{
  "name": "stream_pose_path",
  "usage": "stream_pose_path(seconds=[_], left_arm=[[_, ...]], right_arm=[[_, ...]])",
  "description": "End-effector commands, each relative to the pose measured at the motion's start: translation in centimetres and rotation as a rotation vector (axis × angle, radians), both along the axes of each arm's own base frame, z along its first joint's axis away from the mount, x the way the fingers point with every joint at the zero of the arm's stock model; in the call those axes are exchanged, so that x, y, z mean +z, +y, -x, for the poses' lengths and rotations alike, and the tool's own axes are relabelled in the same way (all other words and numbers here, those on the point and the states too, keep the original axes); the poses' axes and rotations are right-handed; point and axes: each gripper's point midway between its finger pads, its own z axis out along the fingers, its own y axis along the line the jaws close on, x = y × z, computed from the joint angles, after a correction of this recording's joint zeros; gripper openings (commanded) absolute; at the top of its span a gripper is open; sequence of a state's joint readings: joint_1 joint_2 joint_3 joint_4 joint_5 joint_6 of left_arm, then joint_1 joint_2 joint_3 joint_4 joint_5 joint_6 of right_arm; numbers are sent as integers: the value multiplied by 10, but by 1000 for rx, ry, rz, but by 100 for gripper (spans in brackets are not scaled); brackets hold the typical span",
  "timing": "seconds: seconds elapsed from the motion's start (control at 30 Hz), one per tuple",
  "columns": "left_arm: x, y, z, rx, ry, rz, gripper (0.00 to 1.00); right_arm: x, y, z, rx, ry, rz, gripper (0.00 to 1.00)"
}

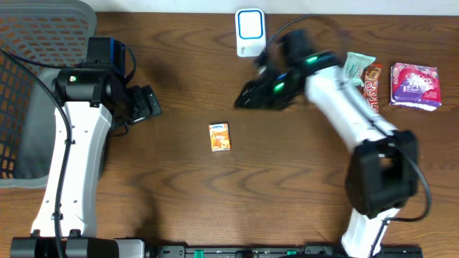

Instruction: Scan the item barcode

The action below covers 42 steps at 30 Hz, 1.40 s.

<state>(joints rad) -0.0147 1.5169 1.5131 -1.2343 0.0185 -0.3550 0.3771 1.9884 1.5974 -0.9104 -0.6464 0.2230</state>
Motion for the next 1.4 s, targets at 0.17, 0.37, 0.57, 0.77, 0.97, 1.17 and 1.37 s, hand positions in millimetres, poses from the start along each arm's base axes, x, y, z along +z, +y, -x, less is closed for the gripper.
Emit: stream_pose_path(seconds=[0.17,0.37,0.57,0.77,0.97,1.17,1.37], left_arm=[[-3,4,2,3,17,-16,98],[-3,4,2,3,17,-16,98],[-3,4,2,3,17,-16,98],[-3,4,2,3,17,-16,98],[-3,4,2,3,17,-16,98],[-3,4,2,3,17,-16,98],[-3,4,2,3,17,-16,98]], right_arm=[[-71,35,48,5,67,202,70],[-90,38,52,-62,76,235,67],[-112,41,46,-75,17,203,60],[-120,38,47,-101,23,209,1],[-132,-10,38,-205,40,377,1],[-127,-44,33,-216,96,424,17],[-87,-53,22,-201,149,415,45]])
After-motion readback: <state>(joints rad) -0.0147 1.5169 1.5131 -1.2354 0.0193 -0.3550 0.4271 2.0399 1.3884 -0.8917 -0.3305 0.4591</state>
